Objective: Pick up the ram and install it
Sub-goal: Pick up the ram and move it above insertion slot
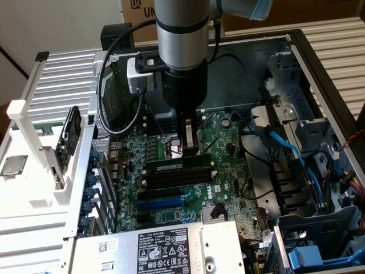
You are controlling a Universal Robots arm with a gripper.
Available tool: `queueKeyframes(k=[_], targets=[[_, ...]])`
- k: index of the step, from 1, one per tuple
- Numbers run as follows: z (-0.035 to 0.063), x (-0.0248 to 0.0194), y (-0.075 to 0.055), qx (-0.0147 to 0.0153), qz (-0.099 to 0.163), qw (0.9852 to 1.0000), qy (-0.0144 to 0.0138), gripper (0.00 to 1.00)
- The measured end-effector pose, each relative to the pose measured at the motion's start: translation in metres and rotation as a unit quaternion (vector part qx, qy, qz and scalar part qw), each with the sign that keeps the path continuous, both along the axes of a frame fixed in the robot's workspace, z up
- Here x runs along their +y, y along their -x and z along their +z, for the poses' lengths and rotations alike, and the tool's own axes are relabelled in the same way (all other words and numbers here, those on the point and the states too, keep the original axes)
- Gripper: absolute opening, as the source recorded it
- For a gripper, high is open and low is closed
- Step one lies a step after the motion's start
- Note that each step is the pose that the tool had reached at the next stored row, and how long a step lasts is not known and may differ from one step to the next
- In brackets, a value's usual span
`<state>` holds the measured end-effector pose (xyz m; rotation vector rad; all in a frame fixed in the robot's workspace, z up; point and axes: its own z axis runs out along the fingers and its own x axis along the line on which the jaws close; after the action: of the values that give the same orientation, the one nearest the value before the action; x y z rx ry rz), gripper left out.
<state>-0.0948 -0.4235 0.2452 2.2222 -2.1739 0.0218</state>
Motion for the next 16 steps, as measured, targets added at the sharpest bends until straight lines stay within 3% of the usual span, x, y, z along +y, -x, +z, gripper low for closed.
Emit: queueKeyframes(k=[16], targets=[[-0.0084, 0.0, 0.0011, 0.0, 0.005, 1.0, 0.0006, 0.13]])
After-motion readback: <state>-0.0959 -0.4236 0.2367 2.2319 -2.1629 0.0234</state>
